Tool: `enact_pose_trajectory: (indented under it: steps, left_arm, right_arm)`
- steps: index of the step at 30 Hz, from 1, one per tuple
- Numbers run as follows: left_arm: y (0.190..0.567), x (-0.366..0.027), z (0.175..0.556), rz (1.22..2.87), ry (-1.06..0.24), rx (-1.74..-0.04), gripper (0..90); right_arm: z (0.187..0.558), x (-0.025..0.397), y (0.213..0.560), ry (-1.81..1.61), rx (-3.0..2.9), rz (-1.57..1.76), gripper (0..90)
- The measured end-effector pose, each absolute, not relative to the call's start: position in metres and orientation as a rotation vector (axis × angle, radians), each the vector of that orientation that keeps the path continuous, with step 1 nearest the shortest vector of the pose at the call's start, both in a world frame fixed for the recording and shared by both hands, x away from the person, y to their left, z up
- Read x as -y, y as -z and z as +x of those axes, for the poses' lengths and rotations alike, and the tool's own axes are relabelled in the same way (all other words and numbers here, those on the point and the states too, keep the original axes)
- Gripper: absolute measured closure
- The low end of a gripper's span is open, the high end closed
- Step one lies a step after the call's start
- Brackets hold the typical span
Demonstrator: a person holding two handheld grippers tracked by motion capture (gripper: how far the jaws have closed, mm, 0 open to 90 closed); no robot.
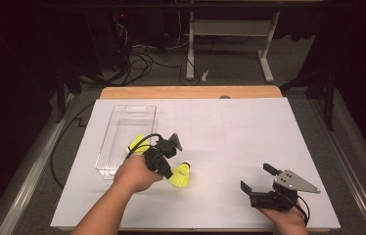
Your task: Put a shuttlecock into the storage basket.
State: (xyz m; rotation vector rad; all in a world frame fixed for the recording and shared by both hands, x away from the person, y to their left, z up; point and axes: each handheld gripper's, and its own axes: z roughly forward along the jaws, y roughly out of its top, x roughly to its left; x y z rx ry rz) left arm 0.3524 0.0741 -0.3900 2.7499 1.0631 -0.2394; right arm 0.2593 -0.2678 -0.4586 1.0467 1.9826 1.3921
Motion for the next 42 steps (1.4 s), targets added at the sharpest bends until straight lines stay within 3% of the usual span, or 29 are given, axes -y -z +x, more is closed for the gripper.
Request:
enact_pose_trajectory:
  steps: [25, 42]
  left_arm:
    - [0.371, -0.09, 0.356, 2.72, 0.252, -1.085, 89.6]
    - [0.34, -0.125, 0.363, 2.669, 0.219, -1.161, 89.7]
  right_arm:
    - [0.257, 0.27, 0.457, -1.421, -1.973, 1.003, 0.4]
    - [0.258, 0.27, 0.458, -1.418, -1.983, 1.01, 0.4]
